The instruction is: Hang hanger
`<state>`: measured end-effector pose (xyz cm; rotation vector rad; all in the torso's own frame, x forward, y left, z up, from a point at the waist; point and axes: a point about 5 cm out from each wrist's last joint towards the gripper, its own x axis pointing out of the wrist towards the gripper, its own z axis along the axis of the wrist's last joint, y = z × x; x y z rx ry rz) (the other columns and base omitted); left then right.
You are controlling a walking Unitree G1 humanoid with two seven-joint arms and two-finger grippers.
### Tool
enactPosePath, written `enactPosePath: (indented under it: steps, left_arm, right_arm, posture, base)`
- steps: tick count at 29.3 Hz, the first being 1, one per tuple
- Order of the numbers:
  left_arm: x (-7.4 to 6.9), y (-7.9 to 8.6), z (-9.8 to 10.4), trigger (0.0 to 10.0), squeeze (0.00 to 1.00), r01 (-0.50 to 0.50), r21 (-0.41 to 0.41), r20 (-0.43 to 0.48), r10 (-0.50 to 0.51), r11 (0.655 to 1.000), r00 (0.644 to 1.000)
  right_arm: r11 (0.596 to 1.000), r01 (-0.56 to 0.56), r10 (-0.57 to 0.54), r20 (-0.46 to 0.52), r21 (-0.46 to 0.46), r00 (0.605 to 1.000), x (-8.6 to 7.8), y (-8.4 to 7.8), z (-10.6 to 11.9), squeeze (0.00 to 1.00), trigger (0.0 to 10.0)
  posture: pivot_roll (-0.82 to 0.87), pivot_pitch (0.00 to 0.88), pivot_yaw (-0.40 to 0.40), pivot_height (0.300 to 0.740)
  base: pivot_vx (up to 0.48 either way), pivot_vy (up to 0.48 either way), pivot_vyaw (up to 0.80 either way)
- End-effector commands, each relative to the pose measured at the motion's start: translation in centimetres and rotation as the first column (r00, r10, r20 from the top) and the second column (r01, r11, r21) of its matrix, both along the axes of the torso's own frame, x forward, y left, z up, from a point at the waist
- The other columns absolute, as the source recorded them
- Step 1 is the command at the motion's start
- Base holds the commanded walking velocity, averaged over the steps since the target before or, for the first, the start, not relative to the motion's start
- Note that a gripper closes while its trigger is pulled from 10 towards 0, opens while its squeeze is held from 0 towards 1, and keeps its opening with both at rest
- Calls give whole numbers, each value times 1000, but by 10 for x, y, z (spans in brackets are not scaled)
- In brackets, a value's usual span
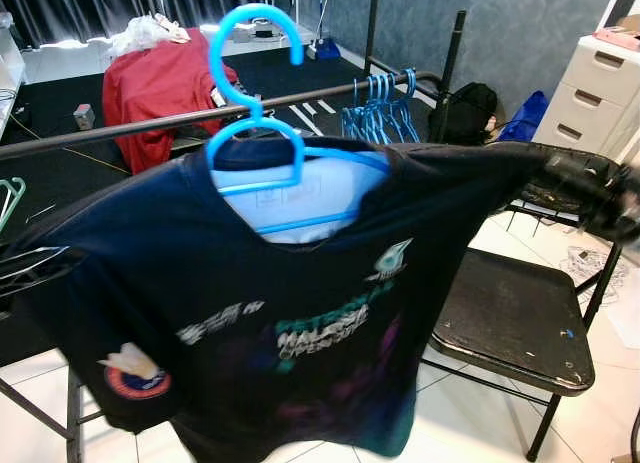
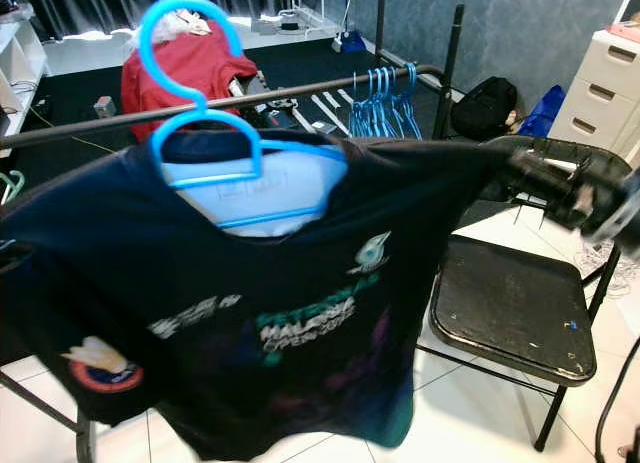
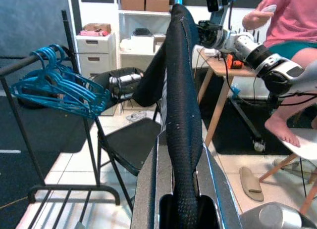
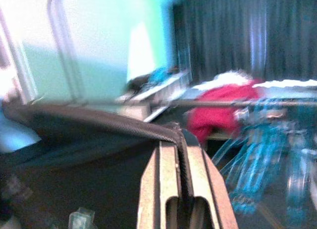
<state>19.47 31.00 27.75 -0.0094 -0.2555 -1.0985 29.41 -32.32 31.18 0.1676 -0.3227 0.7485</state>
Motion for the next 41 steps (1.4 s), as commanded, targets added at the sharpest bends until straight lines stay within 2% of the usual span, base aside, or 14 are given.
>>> enactPosePath:
  steps: [1,4,11,13,16,17,25,27,28,33,37,38,40,41]
  left_arm:
    - [-5,4,0,10000,0,-9,-45,24,10,999,1000]
    - [-12,-1,8,10000,0,31,-107,91,-22,994,996]
    - [-18,-9,18,10000,0,99,-143,168,-75,985,983]
    - [-26,-18,31,10000,0,179,-156,243,-137,971,960]
    - [-28,-26,39,10000,0,222,-179,292,-164,959,942]
    - [-25,-29,42,10000,0,223,-195,308,-156,955,938]
    - [-13,-34,46,10000,0,166,-284,354,-58,944,934]
    - [-13,-34,46,10000,0,166,-284,354,-58,944,934]
    - [-8,-38,44,10000,0,141,-305,346,-28,942,938]
    - [10,-53,37,10000,0,85,-369,301,32,925,953]
    - [14,-60,34,10000,0,94,-404,285,27,910,958]
    - [19,-69,27,10000,0,86,-399,252,20,913,967]
    - [19,-69,27,10000,0,86,-399,252,20,913,967]
    - [25,-77,19,10000,0,49,-357,216,32,933,976]
  right_arm:
    - [989,133,-134,16,60,991,-2,-20,6,0,0]
    - [945,320,-317,-45,68,947,8,-36,-2,0,0]
    - [887,456,-445,-126,76,886,15,-47,-13,0,0]
    - [834,548,-524,-219,67,823,19,-57,-26,0,0]
    - [838,546,-521,-289,7,803,25,-51,-44,0,0]
    - [873,484,-472,-330,-50,817,29,-39,-58,0,0]
    - [965,198,-257,-486,-170,835,33,20,-115,0,0]
    - [965,198,-257,-486,-170,835,33,20,-115,0,0]
    - [980,113,-182,-509,-164,841,32,40,-125,0,0]
    - [992,-30,-38,-507,-125,861,31,81,-131,0,0]
    - [988,-29,-50,-499,-150,865,33,88,-134,0,0]
    - [993,-24,-35,-482,-114,875,35,96,-132,110,10000]
    - [993,-24,-35,-482,-114,875,35,96,-132,110,10000]
    - [994,-67,24,-448,-81,894,32,105,-126,1000,10000]
  posture:
    - [-73,34,-8,740]
    - [-73,32,-14,740]
    - [-74,32,-15,740]
    - [-71,35,-21,740]
    - [-70,39,-23,740]
    - [-71,40,-22,740]
    - [-72,42,-23,740]
    - [-72,42,-23,740]
    - [-72,48,-19,740]
    - [-77,49,-18,740]
    - [-78,50,-19,740]
    - [-77,49,-19,740]
    - [-77,49,-19,740]
    - [-75,50,-19,740]
  base:
    - [0,0,0]
    - [0,0,0]
    - [0,0,0]
    - [0,0,0]
    - [0,0,0]
    - [0,0,0]
    - [0,0,0]
    - [0,0,0]
    - [0,0,0]
    - [0,0,0]
    - [0,0,0]
    - [0,0,0]
    - [0,0,0]
    - [0,0,0]
